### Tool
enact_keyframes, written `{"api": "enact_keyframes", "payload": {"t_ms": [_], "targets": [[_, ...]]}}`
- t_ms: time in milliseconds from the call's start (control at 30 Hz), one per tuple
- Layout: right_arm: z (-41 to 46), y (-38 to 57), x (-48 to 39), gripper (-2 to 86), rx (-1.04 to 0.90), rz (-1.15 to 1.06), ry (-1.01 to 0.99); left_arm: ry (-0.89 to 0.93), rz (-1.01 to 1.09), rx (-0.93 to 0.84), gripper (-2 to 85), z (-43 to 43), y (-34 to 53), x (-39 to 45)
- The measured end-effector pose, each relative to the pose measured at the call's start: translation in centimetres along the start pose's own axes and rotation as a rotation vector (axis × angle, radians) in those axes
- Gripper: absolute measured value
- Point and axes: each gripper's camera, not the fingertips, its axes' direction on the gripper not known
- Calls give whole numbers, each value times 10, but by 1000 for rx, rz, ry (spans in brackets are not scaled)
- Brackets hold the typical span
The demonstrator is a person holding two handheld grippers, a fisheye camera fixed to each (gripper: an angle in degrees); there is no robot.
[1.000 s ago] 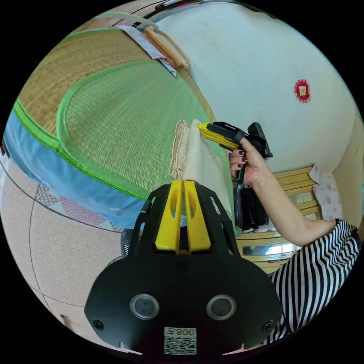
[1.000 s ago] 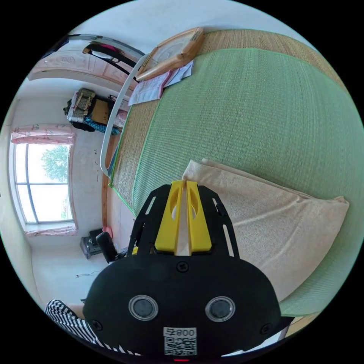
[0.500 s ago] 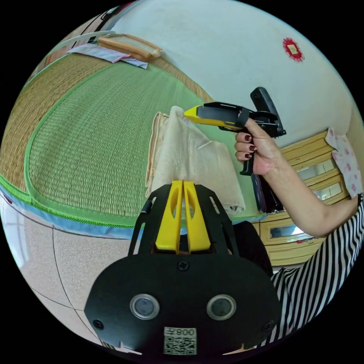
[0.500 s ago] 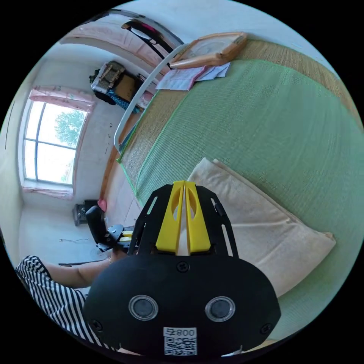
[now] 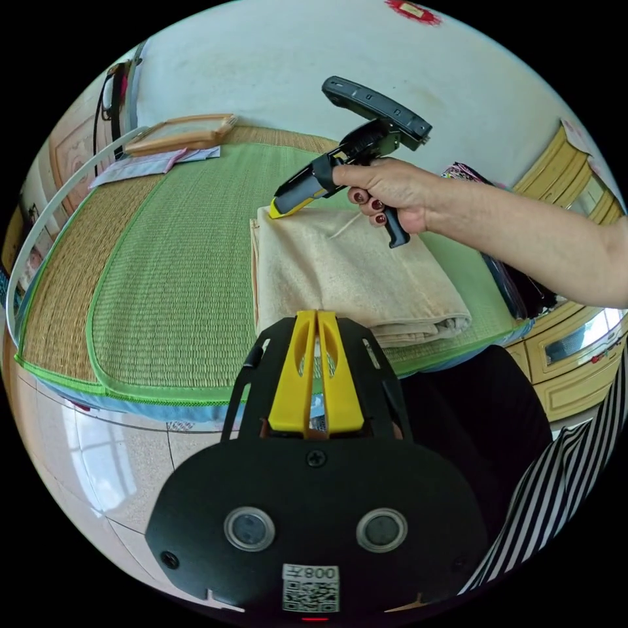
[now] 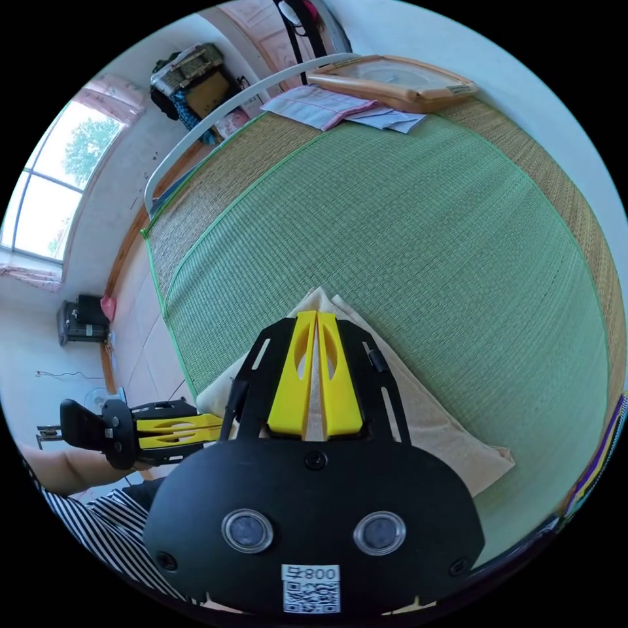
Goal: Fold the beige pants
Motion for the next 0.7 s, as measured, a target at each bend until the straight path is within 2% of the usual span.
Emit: {"api": "enact_keyframes", "payload": {"t_ms": [133, 267, 400, 633, 700], "targets": [[-3, 3, -1, 0, -1, 1, -35, 31, -35, -38, 2, -5, -6, 9], [-16, 11, -6, 1, 39, -6, -46, 32, -30, 57, 2, -23, -11, 23], [-3, 13, 0, 0, 8, 32, -71, -1, -24, -94, 2, 3, -14, 31], [-17, 42, 9, 0, 52, 45, -125, 12, -50, -60, 1, 6, -9, 44], [-24, 66, 11, 0, 72, 33, -201, 27, -79, -70, 1, 4, -11, 46]]}}
